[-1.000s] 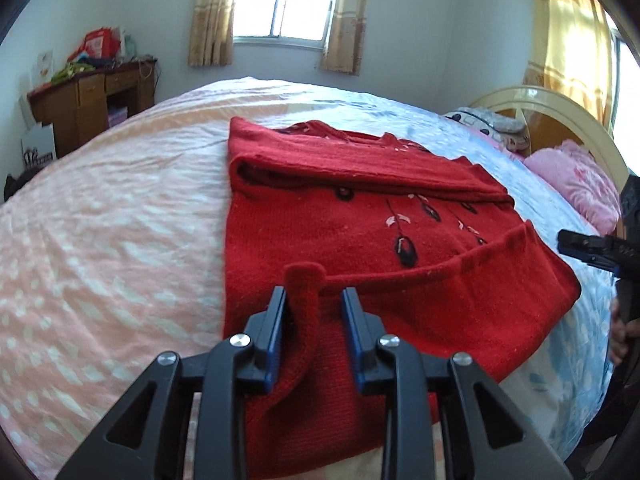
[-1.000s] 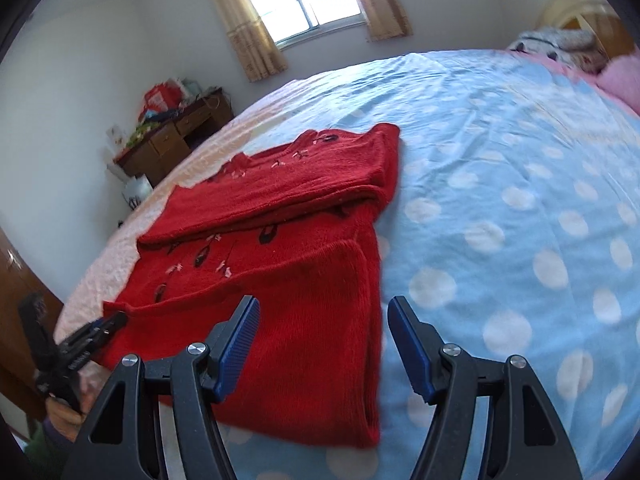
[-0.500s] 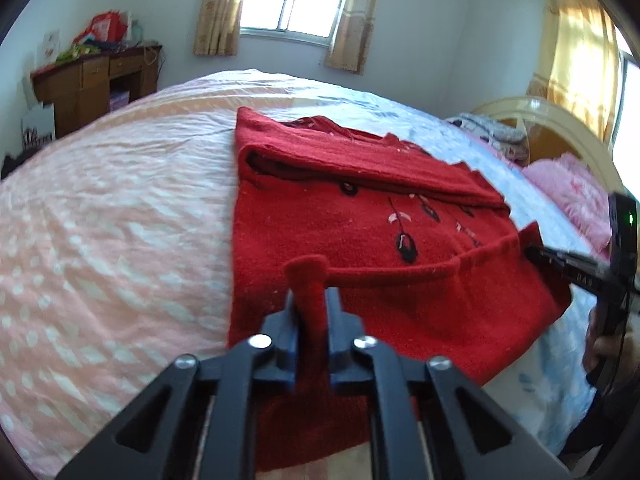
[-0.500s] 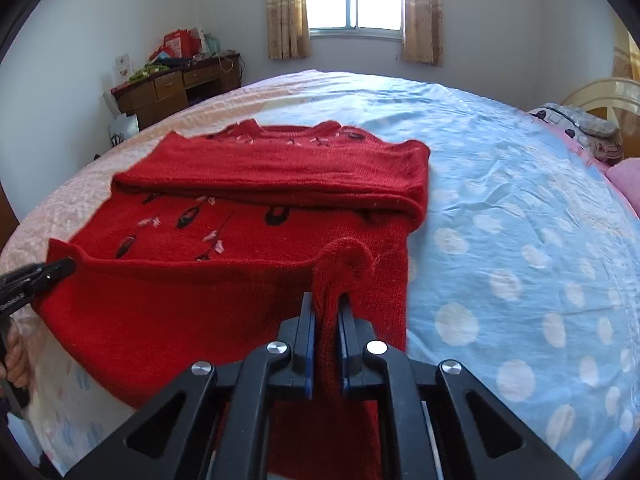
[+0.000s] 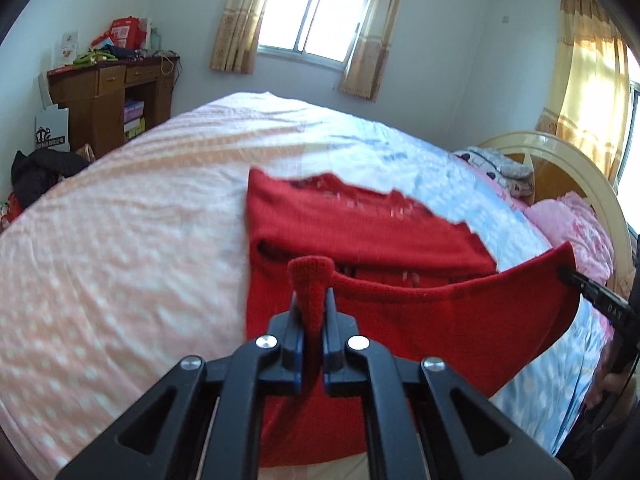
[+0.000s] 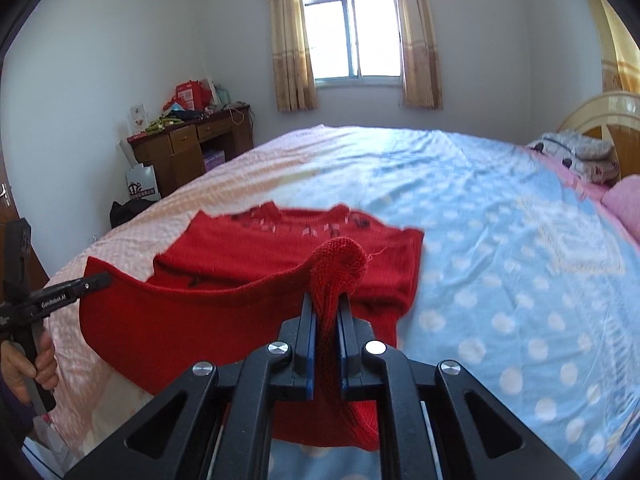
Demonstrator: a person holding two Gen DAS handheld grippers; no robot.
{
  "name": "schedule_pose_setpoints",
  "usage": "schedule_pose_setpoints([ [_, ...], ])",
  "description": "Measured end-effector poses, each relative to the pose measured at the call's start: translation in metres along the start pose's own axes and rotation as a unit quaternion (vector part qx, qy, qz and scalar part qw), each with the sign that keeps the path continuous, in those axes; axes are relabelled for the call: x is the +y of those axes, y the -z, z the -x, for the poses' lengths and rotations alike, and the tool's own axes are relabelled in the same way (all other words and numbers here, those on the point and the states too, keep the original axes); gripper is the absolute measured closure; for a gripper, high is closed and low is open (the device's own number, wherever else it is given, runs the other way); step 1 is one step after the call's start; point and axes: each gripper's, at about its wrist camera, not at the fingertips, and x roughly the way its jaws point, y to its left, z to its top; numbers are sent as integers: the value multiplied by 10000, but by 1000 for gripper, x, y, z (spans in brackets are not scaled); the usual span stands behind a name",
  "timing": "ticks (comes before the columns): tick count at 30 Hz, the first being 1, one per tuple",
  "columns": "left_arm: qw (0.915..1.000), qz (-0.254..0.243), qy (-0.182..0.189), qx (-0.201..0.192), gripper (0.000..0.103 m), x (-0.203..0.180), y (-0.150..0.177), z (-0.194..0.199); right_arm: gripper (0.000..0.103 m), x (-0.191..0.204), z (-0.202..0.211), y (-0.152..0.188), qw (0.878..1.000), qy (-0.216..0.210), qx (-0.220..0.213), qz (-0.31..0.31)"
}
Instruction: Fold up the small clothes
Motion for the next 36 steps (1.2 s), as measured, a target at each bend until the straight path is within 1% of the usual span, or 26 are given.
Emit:
schedule_pose_setpoints([
  [6,9996,177,-174,-160,96,6,-47,-11,95,-3,-3,-34,9995,145,-249,115],
  [9,9992,78,-314,-226,96,4,-64,-19,95,-7,-12,-50,9993,204,-289,101],
  [13,9991,51,-329,-272,97,-2,-83,-34,95,-14,-32,-72,9990,326,-302,43],
  [15,9987,40,-415,-294,97,-4,-92,-44,95,-17,-43,-80,9990,350,-278,-3],
  [18,9981,10,-553,-285,97,-7,-104,-60,95,-25,-62,-92,9990,378,-193,-118],
  [20,9981,123,-565,-227,97,-3,-112,-74,95,-28,-75,-101,9988,451,-155,-105],
  [22,9978,230,-593,-188,97,0,-118,-85,95,-30,-87,-110,9982,583,-157,-12],
  [28,9965,266,-794,-37,97,2,-130,-128,95,-43,-134,-125,9957,923,-106,38],
  [33,9950,339,-930,160,97,6,-142,-170,95,-59,-183,-126,9934,1125,145,-179],
  [36,9929,240,-1133,281,97,5,-142,-194,95,-67,-214,-118,9910,1260,365,-277],
])
